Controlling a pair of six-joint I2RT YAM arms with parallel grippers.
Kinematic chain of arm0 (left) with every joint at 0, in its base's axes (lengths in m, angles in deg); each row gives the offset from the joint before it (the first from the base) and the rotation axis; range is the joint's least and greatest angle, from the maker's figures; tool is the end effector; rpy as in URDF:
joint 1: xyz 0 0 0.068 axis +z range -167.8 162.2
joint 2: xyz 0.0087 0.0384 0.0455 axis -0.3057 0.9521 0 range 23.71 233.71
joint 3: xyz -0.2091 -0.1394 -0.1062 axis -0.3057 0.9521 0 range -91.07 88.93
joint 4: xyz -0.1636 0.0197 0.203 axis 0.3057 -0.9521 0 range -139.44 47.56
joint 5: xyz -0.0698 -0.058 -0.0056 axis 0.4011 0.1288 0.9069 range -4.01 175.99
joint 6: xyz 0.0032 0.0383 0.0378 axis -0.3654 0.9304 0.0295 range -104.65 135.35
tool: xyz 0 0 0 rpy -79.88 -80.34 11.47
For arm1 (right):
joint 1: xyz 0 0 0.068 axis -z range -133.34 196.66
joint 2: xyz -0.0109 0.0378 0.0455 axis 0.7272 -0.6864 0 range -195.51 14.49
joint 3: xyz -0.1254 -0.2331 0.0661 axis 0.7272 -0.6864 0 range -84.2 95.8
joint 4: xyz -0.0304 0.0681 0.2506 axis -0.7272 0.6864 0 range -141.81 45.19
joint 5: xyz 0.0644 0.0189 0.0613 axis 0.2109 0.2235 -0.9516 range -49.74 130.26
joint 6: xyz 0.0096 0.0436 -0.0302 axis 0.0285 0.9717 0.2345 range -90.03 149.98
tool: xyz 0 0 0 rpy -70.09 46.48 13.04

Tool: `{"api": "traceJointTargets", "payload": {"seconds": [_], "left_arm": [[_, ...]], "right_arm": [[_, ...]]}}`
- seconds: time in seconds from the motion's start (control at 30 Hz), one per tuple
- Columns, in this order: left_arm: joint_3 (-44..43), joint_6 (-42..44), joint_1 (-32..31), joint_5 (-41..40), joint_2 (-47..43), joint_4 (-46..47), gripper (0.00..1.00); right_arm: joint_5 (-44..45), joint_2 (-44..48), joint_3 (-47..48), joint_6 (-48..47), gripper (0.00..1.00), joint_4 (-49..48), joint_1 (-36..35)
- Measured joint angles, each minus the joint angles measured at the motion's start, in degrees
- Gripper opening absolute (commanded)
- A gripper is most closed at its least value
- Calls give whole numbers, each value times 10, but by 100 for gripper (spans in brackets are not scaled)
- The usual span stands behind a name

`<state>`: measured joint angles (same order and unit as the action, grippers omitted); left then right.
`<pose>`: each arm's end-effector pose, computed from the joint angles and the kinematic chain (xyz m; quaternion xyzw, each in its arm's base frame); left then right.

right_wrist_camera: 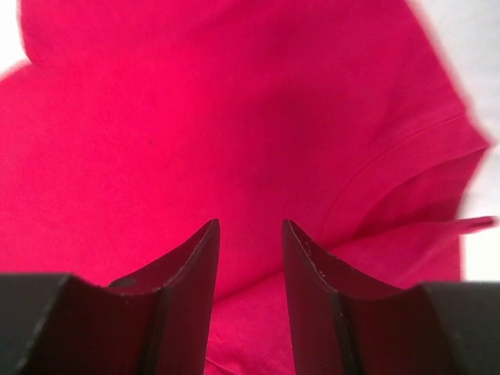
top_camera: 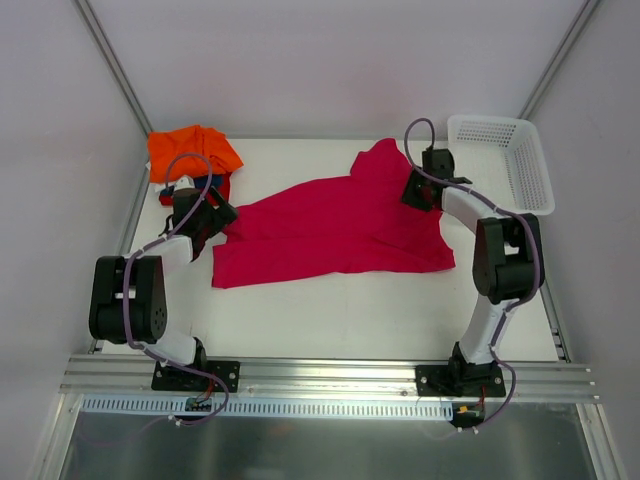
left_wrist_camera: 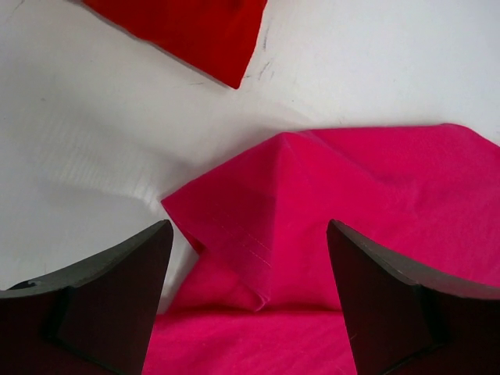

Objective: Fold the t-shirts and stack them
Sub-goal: Fold the tshirt

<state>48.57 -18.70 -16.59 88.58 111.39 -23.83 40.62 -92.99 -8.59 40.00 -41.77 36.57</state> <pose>0.3156 0.0050 0.1853 -0.2495 0.8232 -0.1628 0.4834 0.4142 0.0734 0.2138 0.0008 0.9132 0.0683 0.4017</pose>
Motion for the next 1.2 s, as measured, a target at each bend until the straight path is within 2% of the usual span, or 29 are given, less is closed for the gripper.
{"api": "traceJointTargets", "payload": {"seconds": [0.2,0.53,0.9,1.2], "left_arm": [[-19,18,-2,3,-14,-37,86],[-64,55,-50,-2,-23,-63,86],[-64,64,-50,-1,-32,-86,87],[-64,65,-50,-1,-41,-86,87]], "right_arm": [[14,-45,8,-18,45,43,-40],[160,-59,119,-135,46,151,-139],[187,-101,109,-156,45,168,-144],[150,-106,95,-139,45,151,-130]]}}
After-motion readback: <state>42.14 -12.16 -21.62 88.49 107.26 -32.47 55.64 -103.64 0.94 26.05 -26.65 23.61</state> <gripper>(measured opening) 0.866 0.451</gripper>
